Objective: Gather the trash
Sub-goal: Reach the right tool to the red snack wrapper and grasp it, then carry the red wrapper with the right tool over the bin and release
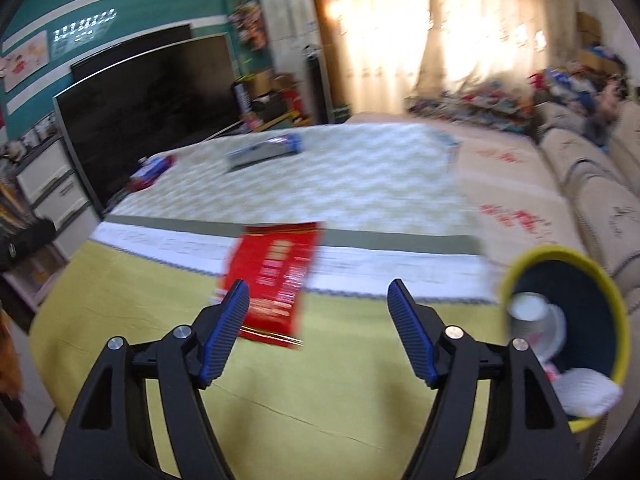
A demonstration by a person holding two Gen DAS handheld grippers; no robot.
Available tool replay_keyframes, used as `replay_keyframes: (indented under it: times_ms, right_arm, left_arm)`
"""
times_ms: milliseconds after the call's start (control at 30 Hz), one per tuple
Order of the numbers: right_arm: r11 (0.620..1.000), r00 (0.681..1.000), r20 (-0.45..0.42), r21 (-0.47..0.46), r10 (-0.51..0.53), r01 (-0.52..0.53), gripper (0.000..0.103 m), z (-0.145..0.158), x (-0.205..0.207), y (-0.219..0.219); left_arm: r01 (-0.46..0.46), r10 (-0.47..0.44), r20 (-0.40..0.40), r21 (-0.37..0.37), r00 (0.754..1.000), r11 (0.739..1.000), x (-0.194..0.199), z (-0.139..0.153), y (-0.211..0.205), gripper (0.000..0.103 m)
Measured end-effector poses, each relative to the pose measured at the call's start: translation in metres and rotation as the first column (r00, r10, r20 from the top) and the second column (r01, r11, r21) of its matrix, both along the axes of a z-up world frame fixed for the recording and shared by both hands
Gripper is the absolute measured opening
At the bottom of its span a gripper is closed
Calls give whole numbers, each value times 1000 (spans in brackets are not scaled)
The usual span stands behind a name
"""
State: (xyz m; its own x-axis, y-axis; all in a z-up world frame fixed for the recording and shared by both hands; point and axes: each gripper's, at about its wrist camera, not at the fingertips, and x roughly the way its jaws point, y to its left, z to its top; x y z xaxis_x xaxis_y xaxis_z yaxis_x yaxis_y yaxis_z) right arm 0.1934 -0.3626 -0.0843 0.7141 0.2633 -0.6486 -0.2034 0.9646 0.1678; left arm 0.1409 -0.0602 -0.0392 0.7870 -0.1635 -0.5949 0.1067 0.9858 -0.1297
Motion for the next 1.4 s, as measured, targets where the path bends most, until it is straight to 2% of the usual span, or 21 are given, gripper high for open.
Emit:
replay_keyframes:
  times_ms: [167,467,533,633,733,1133,1400]
  right_arm:
    - [1000,997,-81,-23,4,-6,71,-7,25,39]
    - [991,986,-163,-133,-38,16,72,-33,46,66]
    - [990,984,-174,-143,-43,18,66,-36,48,68]
    - [987,985,-162,-157,-59,33,49,-35,47,68]
    - [989,985,-160,-145,-59,36,42,-34,46,66]
    - [992,993,-103,-123,-54,41,41,-13,26,54]
    - [988,989,-64,-95,-130,123,41,2,16,12]
  left_arm:
    - [-17,17,3,-8,1000,1000,-5,-12,18,98]
    - [-14,13,-17,-43,1000,999,-5,-22,25,98]
    - [-20,19,-18,-43,1000,999,-6,-24,29,98]
    - [-28,27,-21,-54,999,998,-6,-26,33,98]
    - [-31,30,-24,-56,999,998,-6,-27,35,98]
    - [-11,10,-33,-32,999,999,-7,-31,23,98]
    - [0,0,-23,-14,1000,1000,-10,-27,12,98]
